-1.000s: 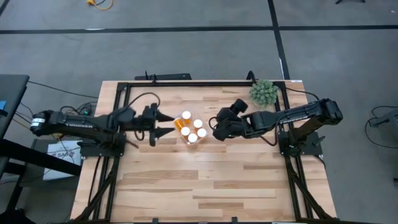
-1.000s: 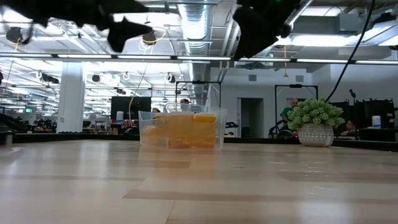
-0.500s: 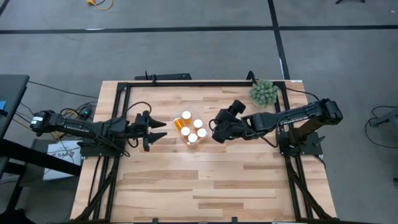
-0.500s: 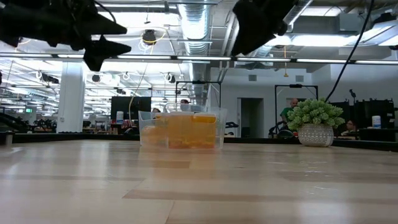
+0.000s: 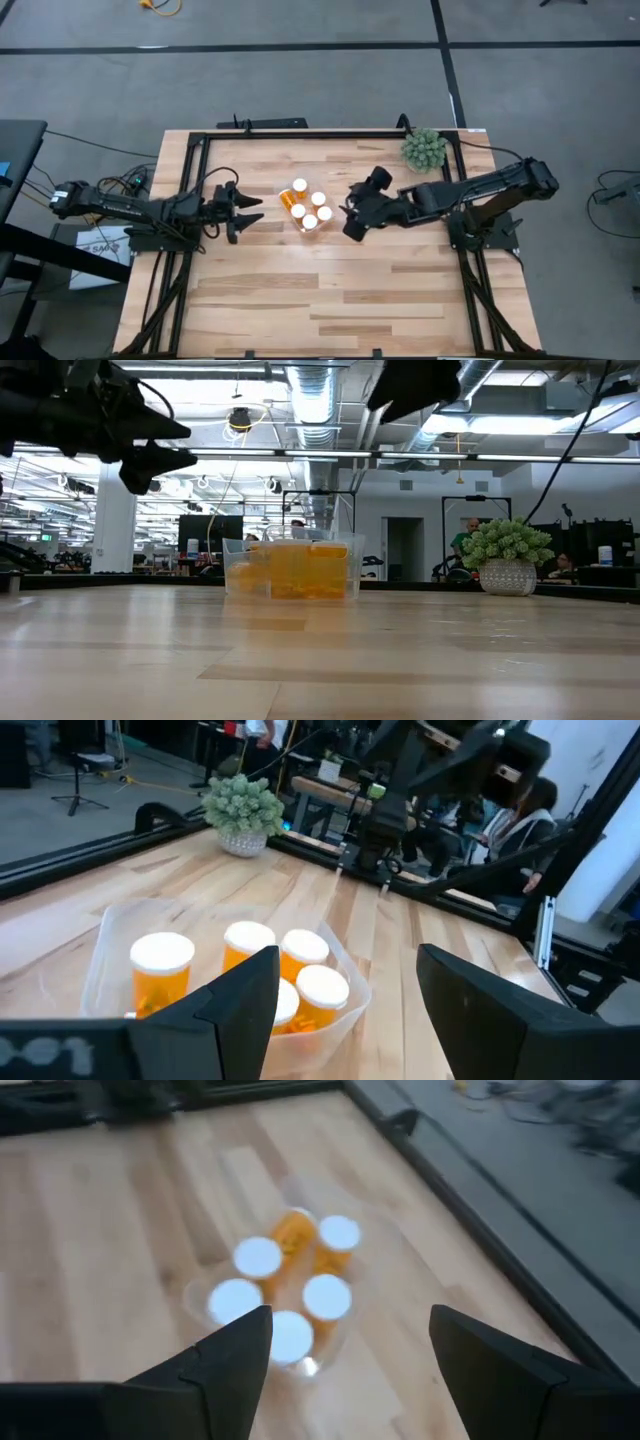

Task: Pick and place pill bottles into a basket
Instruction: Return to Home Position

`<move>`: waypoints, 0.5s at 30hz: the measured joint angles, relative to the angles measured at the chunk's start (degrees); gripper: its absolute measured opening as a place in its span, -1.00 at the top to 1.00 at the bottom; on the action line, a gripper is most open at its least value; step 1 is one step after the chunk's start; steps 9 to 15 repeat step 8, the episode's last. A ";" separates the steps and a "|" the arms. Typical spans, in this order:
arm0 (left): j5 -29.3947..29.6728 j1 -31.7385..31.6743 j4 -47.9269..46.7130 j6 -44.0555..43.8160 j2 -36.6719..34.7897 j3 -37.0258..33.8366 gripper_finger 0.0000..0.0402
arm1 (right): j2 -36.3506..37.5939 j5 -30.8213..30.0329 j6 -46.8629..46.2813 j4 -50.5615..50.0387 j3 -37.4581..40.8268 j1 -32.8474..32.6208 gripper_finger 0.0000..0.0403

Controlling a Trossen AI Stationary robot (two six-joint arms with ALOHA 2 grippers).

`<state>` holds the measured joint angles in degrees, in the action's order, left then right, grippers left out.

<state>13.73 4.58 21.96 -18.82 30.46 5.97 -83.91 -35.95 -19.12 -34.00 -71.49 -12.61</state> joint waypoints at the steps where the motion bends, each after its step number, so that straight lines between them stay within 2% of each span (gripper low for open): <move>1: 0.31 0.01 0.66 -0.31 -0.46 -0.74 -0.13 | 0.86 1.35 0.78 0.09 0.31 0.16 -0.31; 8: 0.64 -0.02 3.42 -1.42 -3.07 -3.83 -0.13 | 6.74 7.62 4.13 4.88 3.53 1.58 -0.31; 15: 0.64 -0.02 3.42 -1.42 -3.07 -3.83 -0.13 | 6.74 7.62 4.13 4.88 3.53 1.58 -0.31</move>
